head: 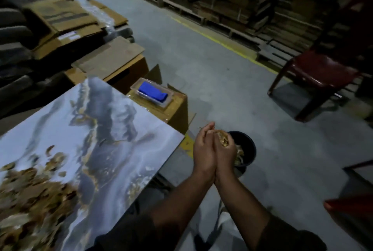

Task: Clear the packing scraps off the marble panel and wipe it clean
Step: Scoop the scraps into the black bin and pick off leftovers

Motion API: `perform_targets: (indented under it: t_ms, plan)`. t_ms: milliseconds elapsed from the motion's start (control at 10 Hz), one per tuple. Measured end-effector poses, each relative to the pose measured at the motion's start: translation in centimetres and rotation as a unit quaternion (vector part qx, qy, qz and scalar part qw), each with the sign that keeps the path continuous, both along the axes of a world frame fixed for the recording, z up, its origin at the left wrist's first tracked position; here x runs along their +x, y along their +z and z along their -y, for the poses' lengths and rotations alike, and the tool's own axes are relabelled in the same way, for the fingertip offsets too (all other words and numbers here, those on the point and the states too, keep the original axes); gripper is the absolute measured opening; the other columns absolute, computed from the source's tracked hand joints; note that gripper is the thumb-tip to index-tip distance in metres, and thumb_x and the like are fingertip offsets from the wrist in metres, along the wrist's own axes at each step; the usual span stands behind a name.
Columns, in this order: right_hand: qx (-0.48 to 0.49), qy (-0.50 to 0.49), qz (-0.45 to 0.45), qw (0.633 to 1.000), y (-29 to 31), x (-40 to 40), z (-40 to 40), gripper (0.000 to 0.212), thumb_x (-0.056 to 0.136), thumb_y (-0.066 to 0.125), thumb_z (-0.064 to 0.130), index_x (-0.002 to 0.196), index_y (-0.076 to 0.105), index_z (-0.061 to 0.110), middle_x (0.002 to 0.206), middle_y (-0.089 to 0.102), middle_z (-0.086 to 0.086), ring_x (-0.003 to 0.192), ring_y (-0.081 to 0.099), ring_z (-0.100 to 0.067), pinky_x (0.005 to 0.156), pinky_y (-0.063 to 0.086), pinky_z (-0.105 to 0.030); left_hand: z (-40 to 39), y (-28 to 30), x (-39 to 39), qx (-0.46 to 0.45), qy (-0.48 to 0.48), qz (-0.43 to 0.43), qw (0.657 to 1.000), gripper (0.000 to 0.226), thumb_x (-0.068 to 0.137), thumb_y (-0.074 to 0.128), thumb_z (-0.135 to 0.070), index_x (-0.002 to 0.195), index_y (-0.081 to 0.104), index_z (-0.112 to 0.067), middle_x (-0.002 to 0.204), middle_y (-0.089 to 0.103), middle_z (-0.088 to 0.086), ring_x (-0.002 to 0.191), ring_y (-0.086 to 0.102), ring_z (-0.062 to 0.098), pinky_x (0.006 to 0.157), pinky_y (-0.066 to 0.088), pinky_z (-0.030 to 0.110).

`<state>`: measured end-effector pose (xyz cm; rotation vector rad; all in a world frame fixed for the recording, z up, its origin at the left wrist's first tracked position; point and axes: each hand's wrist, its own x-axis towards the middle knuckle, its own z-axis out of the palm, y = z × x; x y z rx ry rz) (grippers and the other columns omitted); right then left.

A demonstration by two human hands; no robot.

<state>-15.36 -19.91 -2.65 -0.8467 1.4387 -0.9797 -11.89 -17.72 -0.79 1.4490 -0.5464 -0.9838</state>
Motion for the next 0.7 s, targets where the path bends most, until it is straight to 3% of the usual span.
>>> perform_targets:
  t_ms: [100, 200, 300, 400, 500, 600, 700]
  plan:
    - [0.027, -0.002, 0.025, 0.999, -2.6, -4.7, 6.6, 0.005, 0.098, 0.064, 0.022, 0.096, 0.066, 0.018, 0.097, 0.073, -0.008, 0.085, 0.070, -0.024, 0.076, 0.056, -0.040, 6.0, -3.1, -3.3, 0.028, -0.048, 0.045, 0.997, 0.026, 0.108, 0.048, -0.017, 0.122, 0.069, -0.025, 0.132, 0.067, -0.005, 0.123, 0.061, 0.007, 0.111, 0.047, 0.031]
    - [0.082, -0.040, 0.021, 0.996, -7.2, -7.5, 12.9, 0.013, 0.097, 0.065, 0.020, 0.105, 0.068, 0.009, 0.098, 0.074, -0.011, 0.089, 0.071, -0.028, 0.072, 0.054, -0.033, 12.0, -8.3, -6.4, 0.078, -0.063, 0.071, 0.992, 0.030, 0.108, 0.047, -0.030, 0.126, 0.070, -0.022, 0.134, 0.066, -0.007, 0.125, 0.059, 0.007, 0.111, 0.046, 0.032]
    - [0.145, -0.089, 0.020, 0.985, -14.1, -10.1, 19.5, 0.017, 0.097, 0.066, 0.016, 0.105, 0.068, 0.002, 0.099, 0.073, -0.013, 0.087, 0.070, -0.024, 0.059, 0.051, -0.021, 17.3, -14.3, -9.0, 0.130, -0.090, 0.056, 0.986, 0.048, 0.106, 0.034, -0.050, 0.134, 0.064, -0.025, 0.141, 0.061, -0.004, 0.135, 0.053, 0.014, 0.115, 0.042, 0.042]
    - [0.211, -0.081, 0.030, 0.974, -21.0, -11.7, 23.5, 0.028, 0.100, 0.063, 0.024, 0.115, 0.068, 0.002, 0.108, 0.073, -0.013, 0.091, 0.070, -0.022, 0.061, 0.055, -0.020, 22.1, -21.2, -10.8, 0.169, -0.112, -0.012, 0.979, 0.039, 0.112, 0.032, -0.024, 0.144, 0.052, -0.015, 0.151, 0.051, 0.005, 0.142, 0.045, 0.020, 0.119, 0.036, 0.041]
    - [0.275, -0.055, 0.076, 0.957, -28.3, -12.9, 26.7, 0.036, 0.104, 0.054, 0.033, 0.129, 0.063, 0.009, 0.125, 0.068, -0.011, 0.107, 0.065, -0.023, 0.088, 0.055, -0.035, 26.0, -28.9, -11.7, 0.204, -0.086, -0.092, 0.971, 0.041, 0.101, 0.043, -0.022, 0.137, 0.054, -0.007, 0.145, 0.053, 0.016, 0.136, 0.049, 0.028, 0.119, 0.036, 0.041]
    - [0.359, -0.060, 0.150, 0.919, -35.2, -13.8, 29.1, 0.044, 0.107, 0.039, 0.039, 0.136, 0.057, 0.011, 0.126, 0.063, -0.011, 0.109, 0.061, -0.027, 0.091, 0.051, -0.040, 28.4, -39.1, -12.3, 0.264, -0.055, -0.132, 0.954, 0.036, 0.090, 0.051, -0.028, 0.120, 0.067, -0.019, 0.134, 0.063, 0.018, 0.126, 0.059, 0.035, 0.113, 0.043, 0.053]
    - [0.422, -0.086, 0.206, 0.879, -41.6, -14.8, 31.2, 0.055, 0.103, 0.036, 0.046, 0.132, 0.062, 0.007, 0.124, 0.065, -0.017, 0.108, 0.061, -0.033, 0.080, 0.050, -0.040, 30.2, -44.2, -12.2, 0.313, -0.013, -0.175, 0.934, 0.037, 0.098, 0.052, -0.021, 0.133, 0.062, -0.013, 0.133, 0.065, 0.017, 0.123, 0.061, 0.038, 0.109, 0.047, 0.051]
